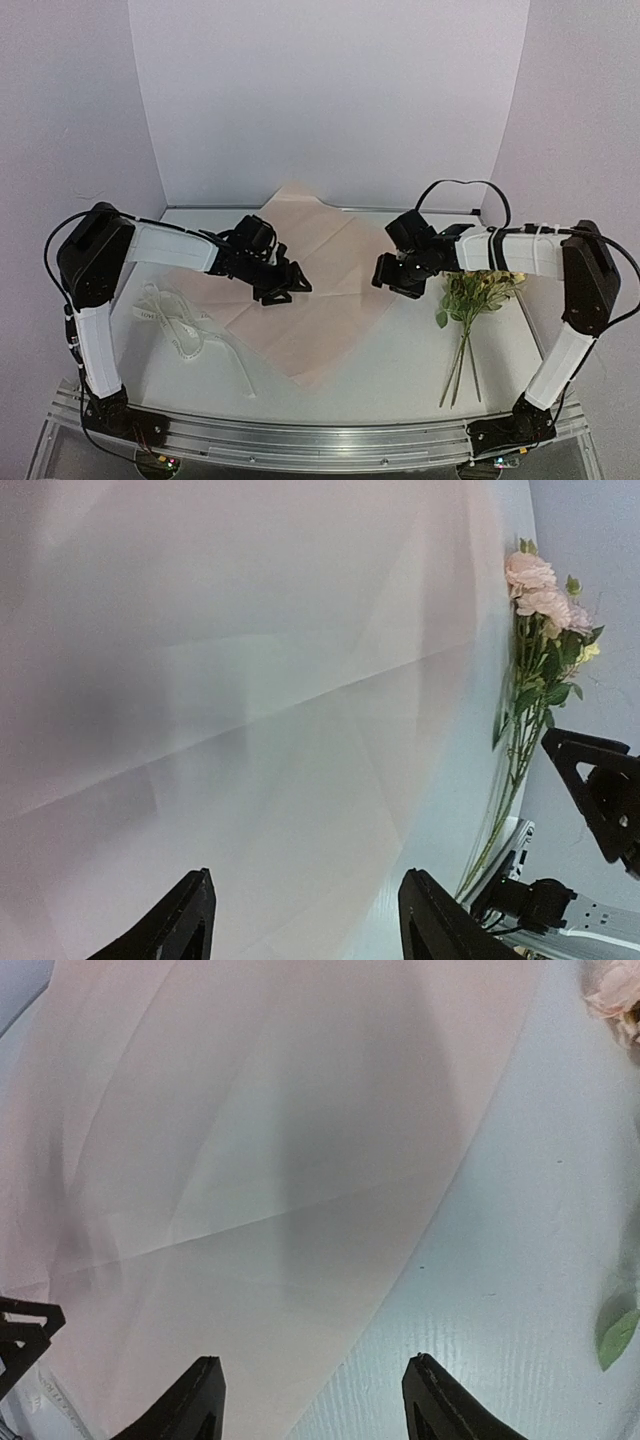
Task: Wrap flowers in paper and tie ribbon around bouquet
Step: Move the flattened wrapping paper to the center of the board, then pick up the fake flower from the corner of the board.
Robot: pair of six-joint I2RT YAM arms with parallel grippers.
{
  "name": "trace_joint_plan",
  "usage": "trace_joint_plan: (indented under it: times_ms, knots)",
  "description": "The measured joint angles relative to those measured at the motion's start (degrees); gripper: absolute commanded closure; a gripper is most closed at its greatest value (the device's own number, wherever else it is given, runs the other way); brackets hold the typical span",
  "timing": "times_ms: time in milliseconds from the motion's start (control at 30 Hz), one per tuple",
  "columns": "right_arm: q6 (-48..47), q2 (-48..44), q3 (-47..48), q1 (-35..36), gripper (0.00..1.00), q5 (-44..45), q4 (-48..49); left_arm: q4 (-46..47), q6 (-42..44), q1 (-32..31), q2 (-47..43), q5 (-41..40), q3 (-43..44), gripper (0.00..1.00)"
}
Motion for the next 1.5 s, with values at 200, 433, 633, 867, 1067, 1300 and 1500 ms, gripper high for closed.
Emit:
trace_joint_plan:
  times_ms: [200, 433, 633, 867, 1067, 1300, 1500]
  knots:
    - [1.16, 6.83, 1.46, 6.57, 0.43, -0.73, 1.98, 1.92, 1.49, -0.25, 4.26, 1.84, -1.12, 0.35]
    - [3.08, 8.13, 0.77, 8.63, 0.36, 0.71, 3.74, 3.41, 2.88, -1.15, 1.66, 2.60, -6.85, 0.36]
    - [3.65, 6.06, -1.90, 4.82, 0.30, 2.11, 3.99, 3.50, 3.34, -2.65, -3.57, 3.14, -13.86, 0.36]
    - [4.10, 0.49, -5.50, 0.88, 0.24, 5.12, 3.61, 1.15, 4.72, -3.86, -5.56, 3.21, -15.47, 0.36]
    - [5.61, -11.23, -14.06, -2.38, 0.16, 8.79, -0.69, -4.30, 6.02, -3.91, -5.62, 2.99, -12.74, 0.34]
    - [6.40, -19.91, -21.55, -5.89, 0.10, 13.46, -5.66, -8.02, 7.33, -3.91, -5.62, 2.95, -4.25, 0.33]
    - [5.22, -20.59, -24.97, -13.01, 0.13, 14.13, -8.08, -8.36, 7.29, -3.47, -6.29, 1.90, -2.01, 0.32]
